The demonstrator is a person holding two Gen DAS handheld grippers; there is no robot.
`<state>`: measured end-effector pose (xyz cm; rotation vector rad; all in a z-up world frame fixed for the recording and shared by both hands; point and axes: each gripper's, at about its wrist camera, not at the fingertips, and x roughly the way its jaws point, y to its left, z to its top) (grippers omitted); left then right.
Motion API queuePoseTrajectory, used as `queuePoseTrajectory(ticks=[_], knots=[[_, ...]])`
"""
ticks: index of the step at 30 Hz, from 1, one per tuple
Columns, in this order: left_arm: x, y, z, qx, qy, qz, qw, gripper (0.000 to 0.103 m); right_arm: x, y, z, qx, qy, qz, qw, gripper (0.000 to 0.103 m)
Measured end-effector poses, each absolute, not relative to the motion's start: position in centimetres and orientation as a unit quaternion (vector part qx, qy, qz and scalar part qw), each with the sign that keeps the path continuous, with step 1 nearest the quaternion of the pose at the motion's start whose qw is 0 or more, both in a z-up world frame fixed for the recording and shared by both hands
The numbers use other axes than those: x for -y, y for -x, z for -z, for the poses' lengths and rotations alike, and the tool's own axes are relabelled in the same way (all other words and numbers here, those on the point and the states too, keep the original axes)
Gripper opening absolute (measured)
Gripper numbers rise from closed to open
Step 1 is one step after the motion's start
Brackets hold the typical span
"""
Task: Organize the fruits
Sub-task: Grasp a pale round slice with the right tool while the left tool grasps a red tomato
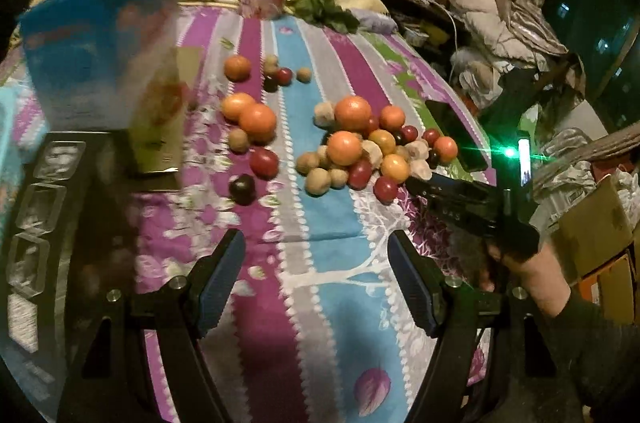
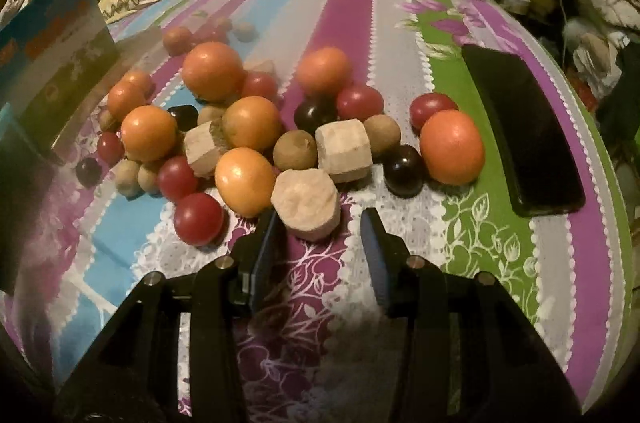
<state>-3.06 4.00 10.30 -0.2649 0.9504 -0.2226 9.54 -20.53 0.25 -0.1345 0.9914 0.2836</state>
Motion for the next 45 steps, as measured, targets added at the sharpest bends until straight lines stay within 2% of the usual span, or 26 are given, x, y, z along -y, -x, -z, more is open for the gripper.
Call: queuePoseTrajectory(ticks=[1,7,12,15,24,25,29,36,45], knots=[[-3.4,2.5,-9.9,-0.456,0.128,0.112,0.873,0.074,20.6,-9.5,-0.2,-0.472,0.066,-0.136,0.869,0.031],[0.6,-0.8,-7.1,-0.468,0.121,0.142,0.864,0.071,21.7,-7.9,-1.4,-0.463,0.029,-0.137,0.875,0.031],[3.5,-3.6,-4.4,-0.485,0.137,0.164,0.848,0.054,23.8,-6.1,-2.0,-0.469,-0.009,-0.124,0.874,0.031],[4.6,-4.6,-2.8,-0.496,0.14,0.159,0.842,0.047,24.1,-5.7,-2.0,-0.473,-0.019,-0.125,0.872,0.031],[6.4,-6.1,-2.2,-0.478,0.123,0.139,0.858,0.046,24.7,-6.1,-1.8,-0.473,-0.037,-0.122,0.872,0.031],[6.7,-6.2,-2.1,-0.478,0.116,0.137,0.86,0.045,24.6,-6.0,-1.8,-0.473,-0.038,-0.121,0.872,0.031],[6.7,-6.1,-1.9,-0.473,0.103,0.127,0.866,0.026,24.7,-5.9,-2.0,-0.475,-0.039,-0.118,0.871,0.031],[5.3,-4.8,-4.5,-0.462,0.099,0.112,0.874,0.026,24.2,-5.9,-3.8,-0.469,-0.032,-0.111,0.875,0.031],[-1.6,-0.9,-12.8,-0.42,0.1,0.043,0.901,0.027,19.8,-6.0,-9.3,-0.445,0.0,-0.139,0.885,0.031]])
